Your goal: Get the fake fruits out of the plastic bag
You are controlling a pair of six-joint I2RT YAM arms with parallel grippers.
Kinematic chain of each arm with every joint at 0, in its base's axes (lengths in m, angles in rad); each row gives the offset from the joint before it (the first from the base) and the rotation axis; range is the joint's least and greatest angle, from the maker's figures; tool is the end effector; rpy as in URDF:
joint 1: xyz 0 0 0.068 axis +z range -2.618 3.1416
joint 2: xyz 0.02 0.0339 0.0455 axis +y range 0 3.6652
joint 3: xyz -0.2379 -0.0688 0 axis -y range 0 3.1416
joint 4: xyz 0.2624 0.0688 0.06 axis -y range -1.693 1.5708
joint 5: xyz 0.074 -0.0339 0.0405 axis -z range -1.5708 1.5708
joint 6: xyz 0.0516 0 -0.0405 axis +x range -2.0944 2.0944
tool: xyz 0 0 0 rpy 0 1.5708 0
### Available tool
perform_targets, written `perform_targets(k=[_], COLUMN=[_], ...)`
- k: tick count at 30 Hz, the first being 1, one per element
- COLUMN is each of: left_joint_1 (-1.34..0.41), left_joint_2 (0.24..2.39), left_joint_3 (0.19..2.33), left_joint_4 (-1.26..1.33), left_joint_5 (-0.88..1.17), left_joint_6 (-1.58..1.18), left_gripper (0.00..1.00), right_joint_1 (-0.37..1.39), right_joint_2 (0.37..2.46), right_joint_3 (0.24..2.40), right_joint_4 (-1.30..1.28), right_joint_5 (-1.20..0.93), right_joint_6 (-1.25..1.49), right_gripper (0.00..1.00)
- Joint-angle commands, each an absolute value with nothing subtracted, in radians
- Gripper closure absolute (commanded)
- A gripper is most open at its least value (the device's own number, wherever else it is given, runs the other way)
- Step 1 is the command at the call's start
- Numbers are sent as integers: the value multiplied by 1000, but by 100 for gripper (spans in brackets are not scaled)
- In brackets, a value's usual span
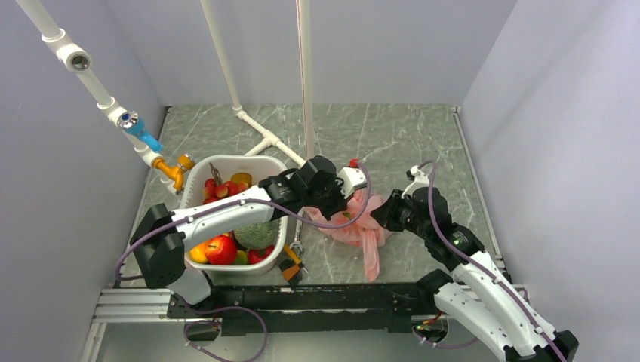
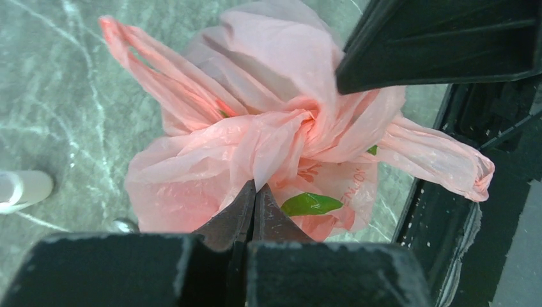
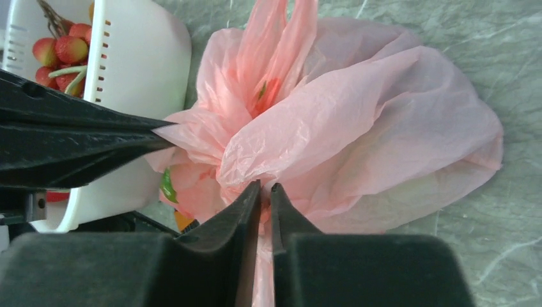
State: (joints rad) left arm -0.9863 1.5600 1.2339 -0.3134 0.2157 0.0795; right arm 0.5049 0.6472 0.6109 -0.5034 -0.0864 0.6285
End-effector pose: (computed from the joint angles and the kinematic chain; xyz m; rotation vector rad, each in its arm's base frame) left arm 0.2032 -0.3272 0.2499 1.2712 1.9100 -0.7272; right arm 0.1748 0.1017 0.2429 0.0822 2.2028 0.7507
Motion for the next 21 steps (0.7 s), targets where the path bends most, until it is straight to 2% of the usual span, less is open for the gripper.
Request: perform_targets(k=[1,2,11,17,18,21], left_joint_1=[-991,-991,-991,-996,-1000,-1011], left_joint_2=[1478,1467,1388,1361,1364,1383], left_joint_3=[1217,1208,1128,1096,1093,1115], left_joint_4=[-248,-241,-169,-120,-117,-138], left_joint_5=[52,19,-307,-148,-131,-96], left_joint_6=[47,45,9,34,40,49], left_gripper=[100,100,100,100,100,100], right_joint_1=[508,508,507,507,508,507], right_joint_2=[596,582,357,361,382,435], right_joint_3=[596,595,571,601,618,676], right_joint_4=[-531,-548,-759,-719,-716,-659], right_joint_5=[39,75,444,363,338,163], right_joint_6=[664,677,954,820,798,645], right_gripper=[95,100,100,100,97,66])
